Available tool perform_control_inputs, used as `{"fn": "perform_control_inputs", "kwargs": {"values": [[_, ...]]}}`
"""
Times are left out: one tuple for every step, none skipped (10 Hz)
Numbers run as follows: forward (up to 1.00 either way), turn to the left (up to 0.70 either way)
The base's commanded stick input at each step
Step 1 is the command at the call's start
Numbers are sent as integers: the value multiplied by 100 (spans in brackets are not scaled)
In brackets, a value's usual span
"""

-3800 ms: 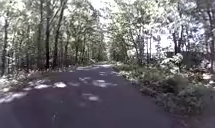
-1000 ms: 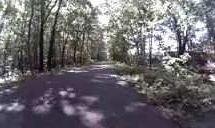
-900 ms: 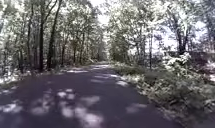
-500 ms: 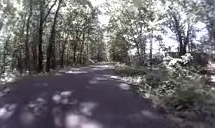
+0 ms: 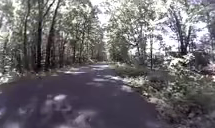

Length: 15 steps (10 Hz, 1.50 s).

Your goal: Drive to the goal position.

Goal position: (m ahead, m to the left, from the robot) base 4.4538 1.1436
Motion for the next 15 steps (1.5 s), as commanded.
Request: {"fn": "perform_control_inputs", "kwargs": {"values": [[45, 0], [45, 0], [45, 0], [45, 0], [45, 0], [45, 0], [45, 0], [45, 0], [45, 0], [45, 0], [45, 0], [45, 0], [45, 0], [45, 0], [45, 0]]}}
